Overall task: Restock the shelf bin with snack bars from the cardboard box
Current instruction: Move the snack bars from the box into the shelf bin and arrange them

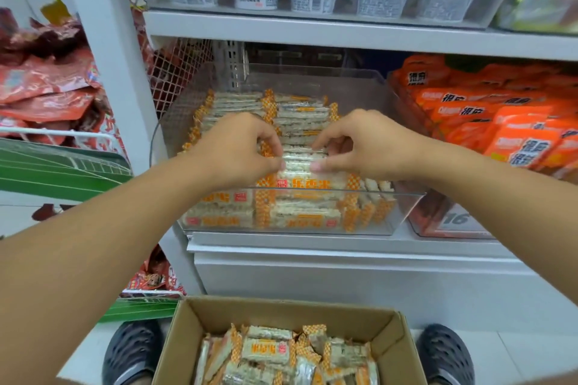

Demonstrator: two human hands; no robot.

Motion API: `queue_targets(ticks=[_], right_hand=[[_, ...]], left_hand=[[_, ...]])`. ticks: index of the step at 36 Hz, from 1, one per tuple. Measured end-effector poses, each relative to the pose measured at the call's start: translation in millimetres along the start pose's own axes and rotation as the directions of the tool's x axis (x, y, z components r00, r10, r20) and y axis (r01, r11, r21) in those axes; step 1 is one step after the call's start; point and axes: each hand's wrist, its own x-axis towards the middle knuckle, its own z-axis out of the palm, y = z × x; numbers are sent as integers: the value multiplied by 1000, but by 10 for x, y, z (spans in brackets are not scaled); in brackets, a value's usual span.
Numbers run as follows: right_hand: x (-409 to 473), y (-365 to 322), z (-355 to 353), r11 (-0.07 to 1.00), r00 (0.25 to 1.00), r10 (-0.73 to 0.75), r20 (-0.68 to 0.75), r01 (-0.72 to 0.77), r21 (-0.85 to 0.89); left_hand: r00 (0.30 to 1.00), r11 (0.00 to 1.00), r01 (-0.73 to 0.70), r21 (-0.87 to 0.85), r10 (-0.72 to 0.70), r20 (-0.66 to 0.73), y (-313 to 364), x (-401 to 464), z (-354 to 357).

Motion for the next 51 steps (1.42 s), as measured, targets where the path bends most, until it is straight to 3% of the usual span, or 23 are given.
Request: queue_targets(ticks=[3,6,9,12,14,16,17,19,20,21,22,24,27,31,34,36,39,42,45,47,49,51], right_hand=[[-142,-43,-138,998,997,-36,-74,33,-46],[-376,-114,-261,984,958,-151,-244,123,-125],[-679,-263,-252,978,927,-207,-312,209,-26],[-894,-375,73,962,938,-218,-269,253,101],[-1005,-373,524,963,972,-178,-151,204,175],[-1152,-293,1114,979,983,-117,140,92,180],[-1229,-214,1445,992,937,-58,344,15,124],[-1435,-101,2061,995,684,96,723,-94,-43],[-1558,-68,2337,988,542,149,827,-123,-97],[-1684,-65,2577,981,449,171,877,-157,-111],[-1802,-83,2781,975,408,175,896,-200,-99],[-2004,-160,3129,940,415,177,892,-340,-28],[-2141,-331,3426,846,398,227,889,-533,23],[-2068,-481,3571,821,379,169,910,-565,83],[-1945,-532,3600,798,378,140,915,-591,121],[-1909,-527,3620,799,379,162,911,-593,104],[-1964,-512,3674,854,345,174,922,-518,33],[-2026,-471,3699,867,391,200,898,-498,25],[-2023,-369,3579,798,371,150,916,-593,109],[-1990,-259,3427,657,388,157,908,-727,197],[-1953,-119,3277,546,454,199,869,-787,286],[-1911,3,3122,503,549,262,794,-780,373]], left_hand=[[994,995,-76,69,81,-69,49,-61,-15],[966,982,-153,114,173,-192,131,-171,-96],[904,956,-275,102,293,-312,290,-419,-175],[867,918,-395,44,388,-312,432,-769,-72],[891,905,-419,74,425,-156,454,-981,200],[909,908,-397,135,368,198,380,-1189,600],[870,915,-361,181,261,419,318,-1305,815],[672,909,-303,286,-8,741,148,-1611,1236],[573,905,-284,316,-104,813,49,-1790,1418],[498,908,-249,336,-178,849,-52,-1964,1587],[443,911,-206,357,-238,864,-146,-2135,1738],[362,909,-144,391,-319,876,-309,-2420,1971],[330,901,-52,430,-391,859,-454,-2672,2140],[283,927,114,356,-374,883,-571,-2753,2219],[330,928,186,323,-369,869,-624,-2752,2283],[321,926,192,325,-372,871,-639,-2751,2350],[240,934,103,341,-356,903,-604,-2783,2495],[207,934,16,357,-352,913,-518,-2804,2531],[226,941,195,277,-318,921,-489,-2742,2434],[304,912,360,196,-313,900,-535,-2654,2361],[346,852,499,159,-364,865,-554,-2544,2260],[360,698,712,75,-455,815,-523,-2466,2164]])
